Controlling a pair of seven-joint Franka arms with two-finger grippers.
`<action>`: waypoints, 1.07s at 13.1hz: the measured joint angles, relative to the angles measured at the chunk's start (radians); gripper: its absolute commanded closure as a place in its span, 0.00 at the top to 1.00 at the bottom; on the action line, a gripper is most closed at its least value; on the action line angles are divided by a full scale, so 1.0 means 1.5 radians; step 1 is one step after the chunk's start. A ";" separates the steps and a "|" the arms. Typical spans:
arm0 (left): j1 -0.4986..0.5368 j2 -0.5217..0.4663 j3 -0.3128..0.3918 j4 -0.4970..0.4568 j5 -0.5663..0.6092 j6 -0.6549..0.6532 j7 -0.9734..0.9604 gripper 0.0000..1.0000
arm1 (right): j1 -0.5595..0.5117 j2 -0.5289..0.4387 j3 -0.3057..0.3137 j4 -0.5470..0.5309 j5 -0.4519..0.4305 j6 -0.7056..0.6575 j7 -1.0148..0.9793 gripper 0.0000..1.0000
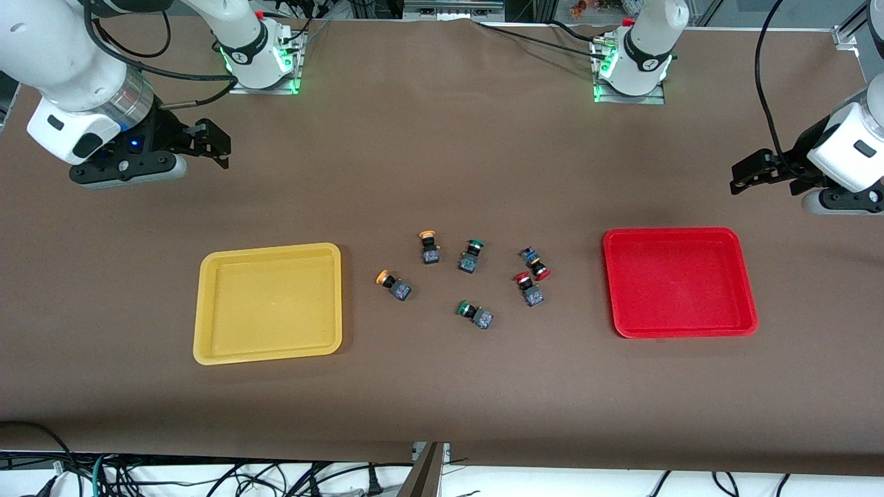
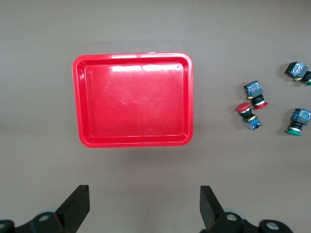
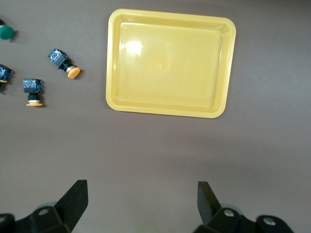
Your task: Place red and yellow buttons in trays
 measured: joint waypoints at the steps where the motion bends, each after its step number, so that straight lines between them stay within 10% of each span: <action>1: 0.000 0.000 0.000 0.000 0.000 0.000 0.000 1.00 | 0.000 0.000 0.000 0.000 -0.002 0.000 0.000 1.00; 7: -0.041 0.045 -0.013 -0.001 -0.057 0.022 0.001 1.00 | 0.000 0.024 0.000 0.004 -0.009 0.021 0.000 1.00; 14: -0.180 0.309 -0.018 0.093 -0.058 0.244 -0.078 1.00 | -0.001 0.029 -0.001 0.030 -0.009 0.039 0.000 1.00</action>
